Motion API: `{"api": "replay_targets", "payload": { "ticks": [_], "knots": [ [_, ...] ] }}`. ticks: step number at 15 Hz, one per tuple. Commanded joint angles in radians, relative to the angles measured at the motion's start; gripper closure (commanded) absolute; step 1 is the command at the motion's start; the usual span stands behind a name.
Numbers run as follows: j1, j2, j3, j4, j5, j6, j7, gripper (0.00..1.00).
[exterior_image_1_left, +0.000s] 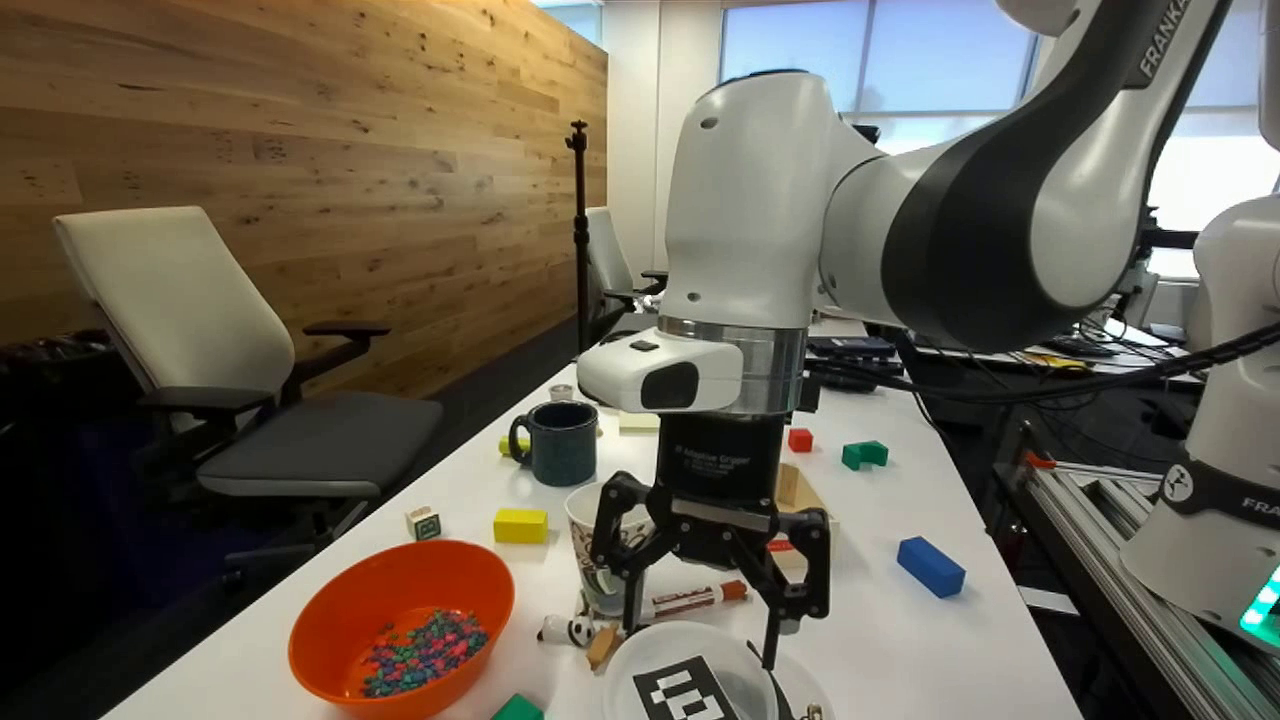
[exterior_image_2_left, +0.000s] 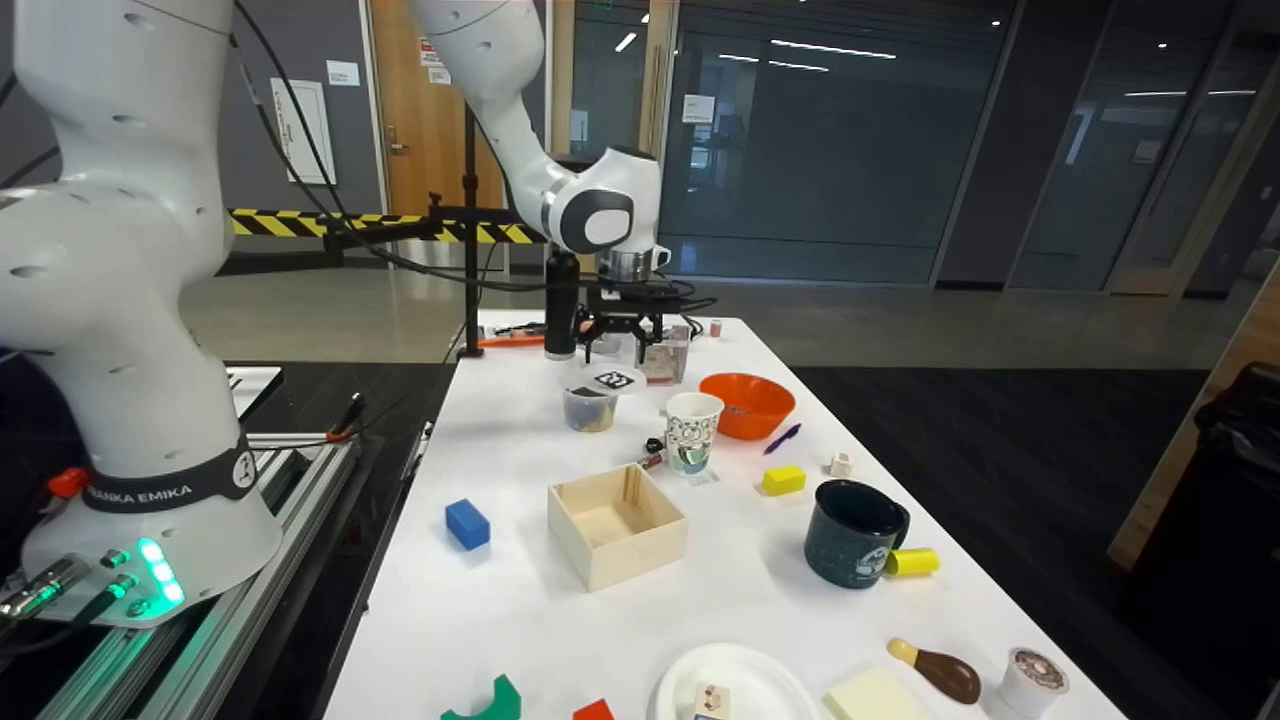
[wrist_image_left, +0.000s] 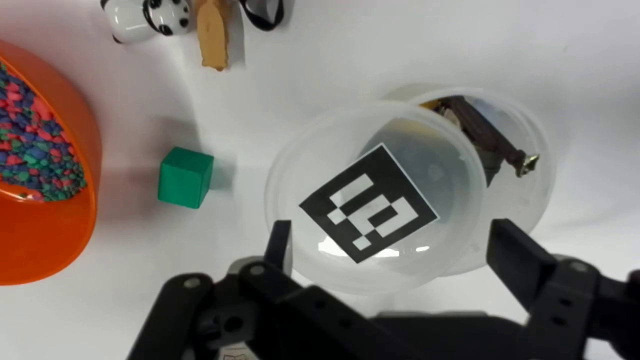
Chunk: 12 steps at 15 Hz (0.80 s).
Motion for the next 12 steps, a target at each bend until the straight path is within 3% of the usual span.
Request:
{"api": "replay_targets", "payload": {
  "ticks": [1, 3, 4, 7, 9, 11, 12],
  "knots": [
    [0.054, 0.017, -0.063, 0.031, -0.022, -0.005, -0.008, 0.0],
    [0.071, 0.025, -0.082, 0.043, -0.028, -0.011, -0.006, 0.04],
    [0.078, 0.031, -0.088, 0.049, -0.029, -0.012, -0.006, 0.15],
    [0.096, 0.056, -0.101, 0.071, -0.032, -0.015, -0.009, 0.23],
    [0.101, 0.079, -0.104, 0.088, -0.034, -0.013, -0.018, 0.06],
    [0.104, 0.099, -0.105, 0.104, -0.036, -0.015, -0.025, 0.0],
    [0.106, 0.107, -0.105, 0.111, -0.038, -0.015, -0.029, 0.07]
  ]
}}
